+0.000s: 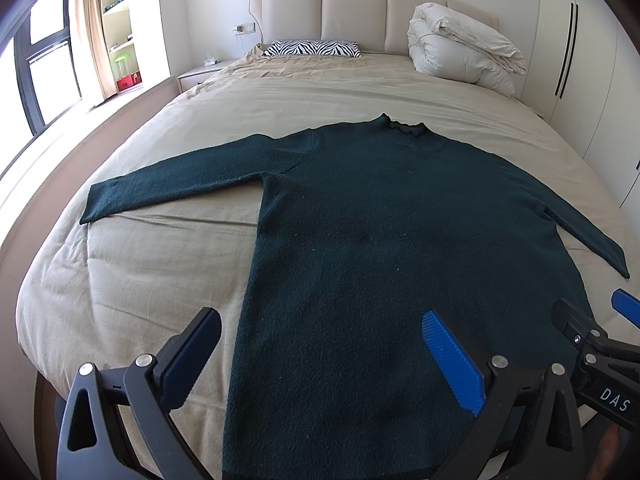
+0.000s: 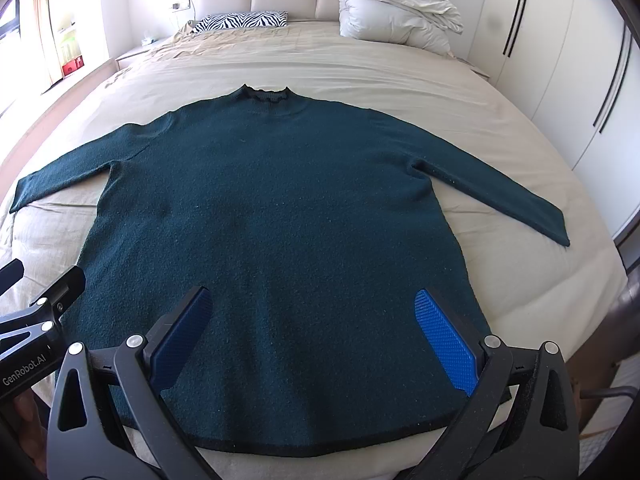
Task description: Fold small clothes
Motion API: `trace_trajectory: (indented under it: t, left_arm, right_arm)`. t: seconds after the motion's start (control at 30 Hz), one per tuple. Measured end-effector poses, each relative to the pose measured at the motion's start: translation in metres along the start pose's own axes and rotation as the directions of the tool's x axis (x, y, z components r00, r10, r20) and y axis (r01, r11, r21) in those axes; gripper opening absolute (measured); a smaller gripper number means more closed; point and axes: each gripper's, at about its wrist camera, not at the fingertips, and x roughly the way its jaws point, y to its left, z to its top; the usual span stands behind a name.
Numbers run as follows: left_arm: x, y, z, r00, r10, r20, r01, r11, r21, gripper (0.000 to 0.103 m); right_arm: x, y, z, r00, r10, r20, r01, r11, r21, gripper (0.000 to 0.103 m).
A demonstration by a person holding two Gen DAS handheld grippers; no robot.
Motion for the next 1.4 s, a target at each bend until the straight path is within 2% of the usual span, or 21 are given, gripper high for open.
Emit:
trace_trajectory:
  t: [1.4]
  left_arm:
    - [-0.0013, -0.0014, -0.0045, 1.000, 0.001, -0.002, -0.001, 1.000, 0.001, 0.103]
  right_arm:
    - [0.0016, 0.0006, -0.0036, 1.000, 0.003, -0.012, -0.003, 1.000, 0.004, 0.103]
